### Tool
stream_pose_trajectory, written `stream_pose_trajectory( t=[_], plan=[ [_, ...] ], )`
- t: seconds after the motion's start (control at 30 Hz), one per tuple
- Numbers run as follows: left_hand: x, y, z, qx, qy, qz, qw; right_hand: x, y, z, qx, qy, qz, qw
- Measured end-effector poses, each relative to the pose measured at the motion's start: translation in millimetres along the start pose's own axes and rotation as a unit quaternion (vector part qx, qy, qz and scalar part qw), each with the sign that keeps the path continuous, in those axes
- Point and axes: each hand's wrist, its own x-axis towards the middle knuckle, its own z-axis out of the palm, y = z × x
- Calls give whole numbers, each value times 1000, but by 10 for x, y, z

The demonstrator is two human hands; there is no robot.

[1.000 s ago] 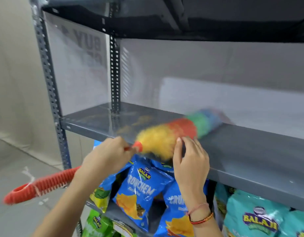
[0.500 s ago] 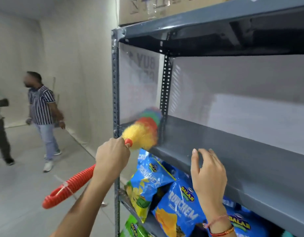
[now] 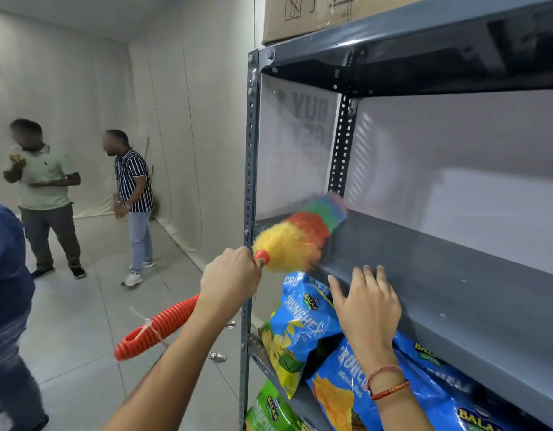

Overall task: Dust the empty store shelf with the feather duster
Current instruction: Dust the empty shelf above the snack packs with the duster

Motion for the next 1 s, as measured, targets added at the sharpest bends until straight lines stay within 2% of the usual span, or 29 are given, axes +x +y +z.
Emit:
stream_pose_trajectory(
  t=[0.1,0.2,0.27,0.33,0.4,0.43,0.5,0.53,0.57,0.63,0.73,0.77,0.83,0.9,0.93,1.0],
  plan=[
    [-6,-16,-11,-70,-78,27,994,63,-3,-4,18,-19,2,1000],
    [8,-97,-42,-173,-187,78,964,136,11,-50,44,-32,-5,999],
    [24,-169,-68,-184,-215,106,953,150,12,-77,66,-22,2,998],
    [70,-228,-113,-174,-231,98,952,147,16,-85,94,10,11,995],
    [108,-255,-150,-150,-214,41,964,143,4,-85,120,40,18,992],
    [112,-232,-152,-123,-176,8,977,146,-2,-92,126,45,21,991],
    [102,-152,-125,4,-30,-19,999,161,-12,-102,127,46,23,991],
    [78,-113,-110,51,33,-11,998,159,-10,-102,123,46,20,991],
    [63,-93,-94,53,70,-3,996,160,-7,-99,120,46,14,992],
    [82,-137,-102,-12,41,3,999,171,-3,-87,120,45,3,992],
    [157,-283,-113,-87,-94,-18,992,200,3,-74,116,25,-7,993],
    [193,-320,-96,-85,-110,-37,990,217,-1,-73,117,21,-9,993],
    [244,-353,-49,-45,-73,-69,994,243,-17,-68,118,14,-15,993],
    [278,-353,-17,21,2,-53,998,251,-47,-52,128,15,-23,991],
    [295,-354,-14,26,11,-36,999,254,-65,-36,135,18,-28,990],
    [316,-386,-29,-6,-23,-8,1000,259,-110,1,150,23,-36,988]
  ],
)
